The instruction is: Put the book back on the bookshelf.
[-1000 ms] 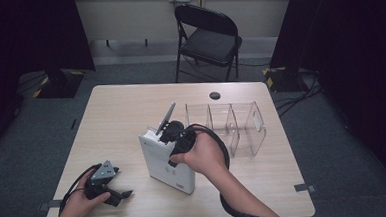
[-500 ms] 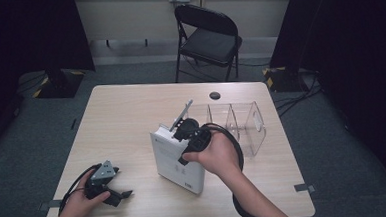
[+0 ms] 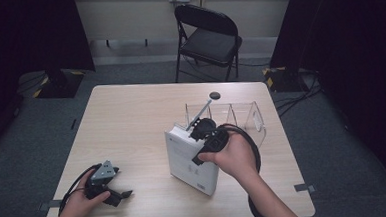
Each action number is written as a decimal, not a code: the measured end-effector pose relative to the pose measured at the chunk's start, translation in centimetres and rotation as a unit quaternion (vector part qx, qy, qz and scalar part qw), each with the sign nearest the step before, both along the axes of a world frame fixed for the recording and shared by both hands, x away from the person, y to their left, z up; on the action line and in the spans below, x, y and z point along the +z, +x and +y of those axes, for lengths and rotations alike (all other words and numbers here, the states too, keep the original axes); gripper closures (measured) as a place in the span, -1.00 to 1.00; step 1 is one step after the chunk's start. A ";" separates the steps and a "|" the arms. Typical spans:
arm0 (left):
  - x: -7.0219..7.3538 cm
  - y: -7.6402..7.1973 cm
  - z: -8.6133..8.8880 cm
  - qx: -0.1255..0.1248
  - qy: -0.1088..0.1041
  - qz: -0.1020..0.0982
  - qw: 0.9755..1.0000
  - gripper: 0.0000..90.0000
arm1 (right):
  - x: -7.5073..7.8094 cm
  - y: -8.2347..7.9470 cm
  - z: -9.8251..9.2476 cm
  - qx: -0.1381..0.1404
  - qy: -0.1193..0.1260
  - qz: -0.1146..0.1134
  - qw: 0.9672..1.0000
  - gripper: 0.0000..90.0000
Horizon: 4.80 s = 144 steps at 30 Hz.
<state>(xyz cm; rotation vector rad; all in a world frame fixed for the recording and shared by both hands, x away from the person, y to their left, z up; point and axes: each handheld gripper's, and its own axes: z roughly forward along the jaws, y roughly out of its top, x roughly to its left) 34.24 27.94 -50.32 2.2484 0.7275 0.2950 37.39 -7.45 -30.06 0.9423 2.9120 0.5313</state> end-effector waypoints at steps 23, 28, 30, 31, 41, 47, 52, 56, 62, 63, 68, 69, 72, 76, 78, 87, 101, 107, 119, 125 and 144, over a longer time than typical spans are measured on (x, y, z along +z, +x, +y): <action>0.0 0.0 0.0 0.000 0.000 0.000 1.000 -1.00 | 0.6 -1.1 -4.4 -0.031 0.006 0.005 0.999 0.16; 0.0 0.0 0.0 0.000 0.002 -0.002 1.000 -1.00 | 0.8 -1.4 -5.5 -0.039 0.010 0.007 0.999 0.16; 0.0 0.1 0.0 -0.001 0.002 -0.002 1.000 -1.00 | 0.8 -1.5 -6.0 -0.041 0.010 0.007 0.999 0.16; 0.0 0.1 0.0 -0.001 0.002 -0.002 1.000 -1.00 | 0.8 -1.5 -6.2 -0.044 0.009 0.008 0.999 0.16; 0.0 0.1 0.0 -0.001 0.002 -0.002 1.000 -1.00 | 0.6 -2.0 -8.1 -0.058 0.004 0.013 0.998 0.16; 0.0 0.1 0.0 -0.001 0.002 -0.002 1.000 -1.00 | 0.8 -2.3 -9.0 -0.064 0.001 0.010 0.998 0.16; 0.0 0.1 0.0 -0.001 0.002 -0.002 1.000 -1.00 | 1.0 -2.4 -9.8 -0.072 0.005 0.008 0.997 0.16; 0.0 0.1 0.0 -0.001 0.002 -0.002 1.000 -1.00 | 1.1 -2.4 -10.3 -0.078 0.007 0.006 0.997 0.16; 0.0 0.1 0.0 -0.001 0.002 -0.002 1.000 -1.00 | 1.1 -2.3 -11.1 -0.086 0.002 0.005 0.996 0.16; 0.0 0.1 0.0 -0.001 0.002 -0.002 1.000 -1.00 | 1.1 -2.4 -11.2 -0.087 0.001 0.006 0.996 0.16; 0.0 0.1 0.0 -0.001 0.002 -0.002 1.000 -1.00 | 1.1 -2.3 -11.8 -0.092 0.001 0.004 0.996 0.15; 0.0 0.1 0.0 -0.002 0.002 -0.002 1.000 -1.00 | 1.1 -2.3 -11.9 -0.094 0.001 0.004 0.996 0.15; 0.0 0.1 0.0 -0.002 0.002 -0.002 1.000 -1.00 | 1.1 -2.2 -12.2 -0.096 0.001 0.005 0.995 0.16; 0.0 0.1 0.0 -0.002 0.002 -0.002 1.000 -1.00 | 1.1 -2.1 -12.3 -0.100 -0.002 0.003 0.995 0.16; 0.0 0.1 0.0 -0.002 0.002 -0.002 1.000 -1.00 | 1.1 -2.1 -12.4 -0.105 -0.001 0.006 0.994 0.16; 0.0 0.1 0.0 -0.002 0.002 -0.002 1.000 -1.00 | 1.3 -2.1 -13.1 -0.110 0.000 0.005 0.994 0.16; 0.0 0.1 0.0 -0.002 0.002 -0.002 1.000 -1.00 | 1.5 -2.1 -15.0 -0.137 0.001 0.008 0.990 0.16; 0.0 0.1 0.0 -0.002 0.002 -0.002 1.000 -1.00 | 1.4 -2.0 -15.5 -0.146 0.007 0.012 0.989 0.16; 0.0 0.1 0.0 -0.002 0.002 -0.002 1.000 -1.00 | 1.7 -1.9 -17.0 -0.171 0.016 0.005 0.985 0.16; 0.0 0.1 0.0 -0.002 0.002 -0.002 1.000 -1.00 | 1.6 -1.8 -17.5 -0.184 0.011 0.002 0.983 0.16; 0.0 0.1 0.0 -0.002 0.002 -0.002 1.000 -1.00 | 1.8 -0.5 -18.5 -0.217 0.005 -0.003 0.976 0.16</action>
